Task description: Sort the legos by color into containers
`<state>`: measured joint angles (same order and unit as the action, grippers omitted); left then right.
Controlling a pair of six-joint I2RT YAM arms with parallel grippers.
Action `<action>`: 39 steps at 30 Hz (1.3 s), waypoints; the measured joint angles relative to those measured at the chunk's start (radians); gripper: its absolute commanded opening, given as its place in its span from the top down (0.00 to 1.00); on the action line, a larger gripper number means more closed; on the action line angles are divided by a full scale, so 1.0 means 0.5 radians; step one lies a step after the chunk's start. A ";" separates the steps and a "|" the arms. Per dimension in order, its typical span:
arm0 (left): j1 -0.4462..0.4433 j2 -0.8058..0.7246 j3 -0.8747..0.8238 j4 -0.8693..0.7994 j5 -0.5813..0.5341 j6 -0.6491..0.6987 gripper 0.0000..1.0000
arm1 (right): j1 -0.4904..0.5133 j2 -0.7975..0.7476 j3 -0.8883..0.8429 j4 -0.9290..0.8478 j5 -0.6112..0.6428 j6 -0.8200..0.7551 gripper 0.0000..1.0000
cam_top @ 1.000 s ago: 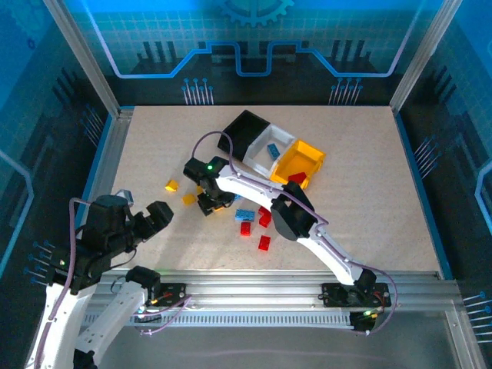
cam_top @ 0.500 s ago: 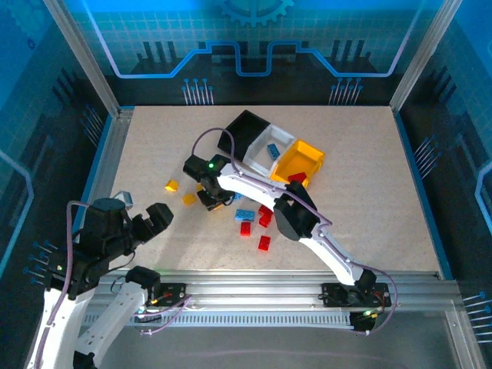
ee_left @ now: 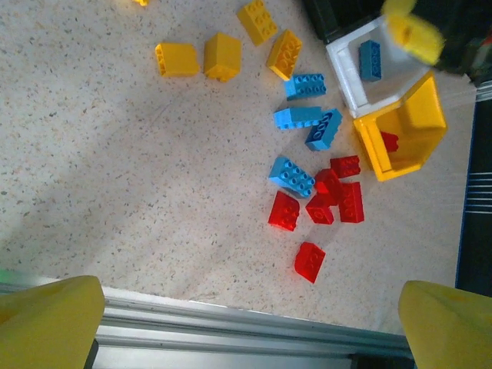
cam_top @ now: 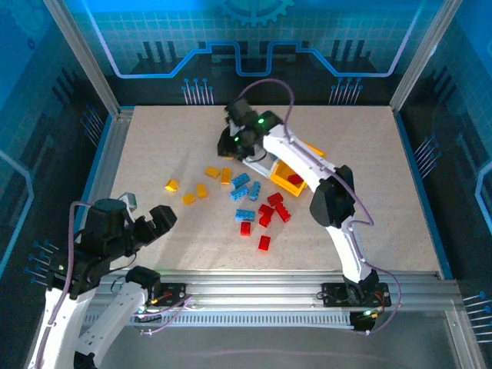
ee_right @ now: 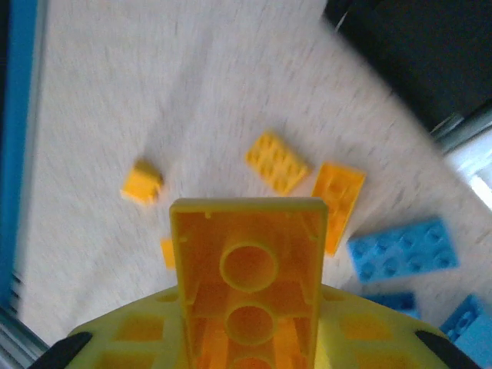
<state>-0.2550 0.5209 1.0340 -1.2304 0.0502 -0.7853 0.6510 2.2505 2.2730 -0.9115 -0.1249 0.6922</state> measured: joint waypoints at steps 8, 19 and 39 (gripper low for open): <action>0.000 0.102 -0.034 -0.005 0.038 -0.191 0.01 | -0.262 0.304 0.410 0.195 -0.237 0.288 0.68; 0.000 0.253 -0.008 -0.038 0.027 -0.446 0.01 | -0.401 0.710 0.557 0.442 -0.418 0.516 0.66; 0.195 1.149 0.308 0.095 -0.130 -0.174 0.01 | -0.443 0.684 0.579 0.334 -0.464 0.317 0.39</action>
<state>-0.1577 1.0954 1.1881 -1.1828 -0.0151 -0.8722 0.4297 2.5923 2.5626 -0.7444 -0.3569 0.8509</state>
